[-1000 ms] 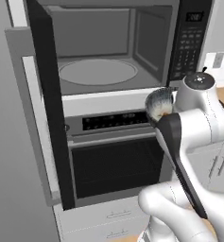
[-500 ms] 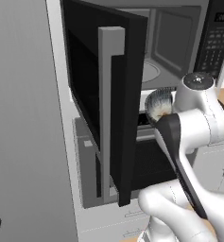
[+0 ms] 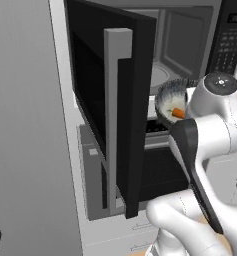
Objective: Pick the carrot from the sink and place it in the bowl. Then pick the bowl and place it in the microwave. Then close the microwave door and press the start button.
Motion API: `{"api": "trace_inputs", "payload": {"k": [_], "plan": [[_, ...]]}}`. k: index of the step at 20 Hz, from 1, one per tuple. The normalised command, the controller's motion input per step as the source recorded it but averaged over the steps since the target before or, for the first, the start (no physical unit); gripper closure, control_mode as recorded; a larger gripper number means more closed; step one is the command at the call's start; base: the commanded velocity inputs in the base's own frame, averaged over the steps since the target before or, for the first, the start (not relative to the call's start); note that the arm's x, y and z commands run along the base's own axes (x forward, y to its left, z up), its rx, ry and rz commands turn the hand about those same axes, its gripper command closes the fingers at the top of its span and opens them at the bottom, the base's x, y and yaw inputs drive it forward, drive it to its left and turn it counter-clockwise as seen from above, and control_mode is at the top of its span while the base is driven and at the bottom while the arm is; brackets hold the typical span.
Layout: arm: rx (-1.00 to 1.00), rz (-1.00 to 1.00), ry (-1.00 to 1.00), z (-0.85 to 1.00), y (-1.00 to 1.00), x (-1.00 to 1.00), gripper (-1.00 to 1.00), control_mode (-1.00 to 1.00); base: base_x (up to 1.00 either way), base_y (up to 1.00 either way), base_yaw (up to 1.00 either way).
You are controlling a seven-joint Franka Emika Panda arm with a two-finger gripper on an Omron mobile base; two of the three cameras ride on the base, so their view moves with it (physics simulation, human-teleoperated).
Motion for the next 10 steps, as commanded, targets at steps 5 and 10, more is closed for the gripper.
{"api": "trace_inputs", "payload": {"k": [5,10], "plan": [[0.00,0.02,-0.25,0.94,0.23,0.68,1.00,-1.00,0.00,0.00,0.00],[0.00,0.00,-0.03,0.63,0.21,1.00,1.00,-1.00,0.00,0.00,0.00]]}}
